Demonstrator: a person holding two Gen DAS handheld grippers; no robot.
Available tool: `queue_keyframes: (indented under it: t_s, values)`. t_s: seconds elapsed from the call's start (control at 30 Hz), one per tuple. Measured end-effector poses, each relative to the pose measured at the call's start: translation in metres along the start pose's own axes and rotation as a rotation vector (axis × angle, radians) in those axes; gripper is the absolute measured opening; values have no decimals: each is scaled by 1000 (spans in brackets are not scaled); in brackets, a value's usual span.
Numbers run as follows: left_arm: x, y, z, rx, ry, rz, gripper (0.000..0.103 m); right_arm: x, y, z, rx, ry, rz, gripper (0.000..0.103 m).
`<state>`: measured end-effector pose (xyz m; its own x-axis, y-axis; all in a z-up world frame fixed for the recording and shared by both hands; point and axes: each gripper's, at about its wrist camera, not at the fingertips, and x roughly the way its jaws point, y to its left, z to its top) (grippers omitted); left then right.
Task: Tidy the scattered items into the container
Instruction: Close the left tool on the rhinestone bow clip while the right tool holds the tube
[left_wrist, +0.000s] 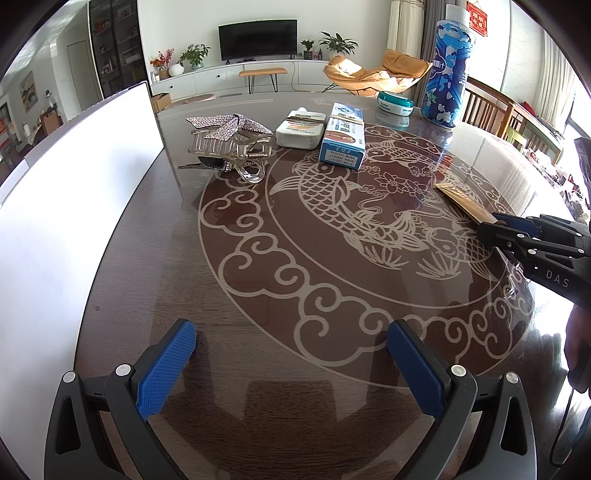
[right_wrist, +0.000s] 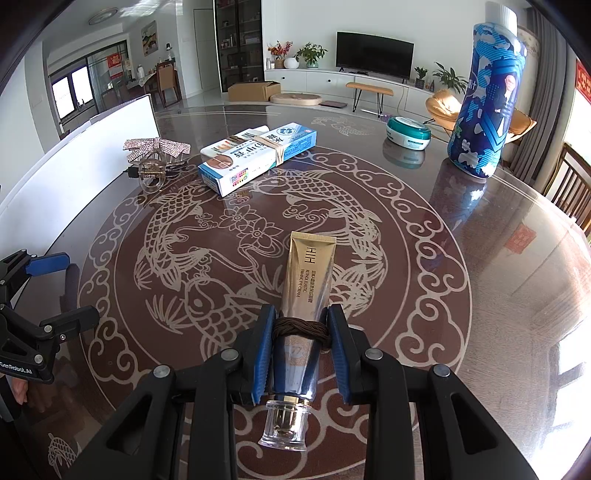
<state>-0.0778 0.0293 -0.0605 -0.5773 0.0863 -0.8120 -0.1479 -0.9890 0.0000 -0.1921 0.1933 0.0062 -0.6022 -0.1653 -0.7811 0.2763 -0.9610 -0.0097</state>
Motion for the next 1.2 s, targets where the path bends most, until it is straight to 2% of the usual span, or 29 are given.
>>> queue_keyframes:
  t_s: [0.5,0.7,0.97,1.2]
  values:
    - [1,1,2,2,3,-3,103,0,1,0,-3,0,-5,30]
    - [20,18,27,-11,8,9,103,0,0,1,-5,0,-7,30]
    - [53,36,74,30,6,-18,103,0,0,1,-5,0,-7,30]
    - [64,45,91,18,6,-10,103,0,0,0,-5,0,-7,30]
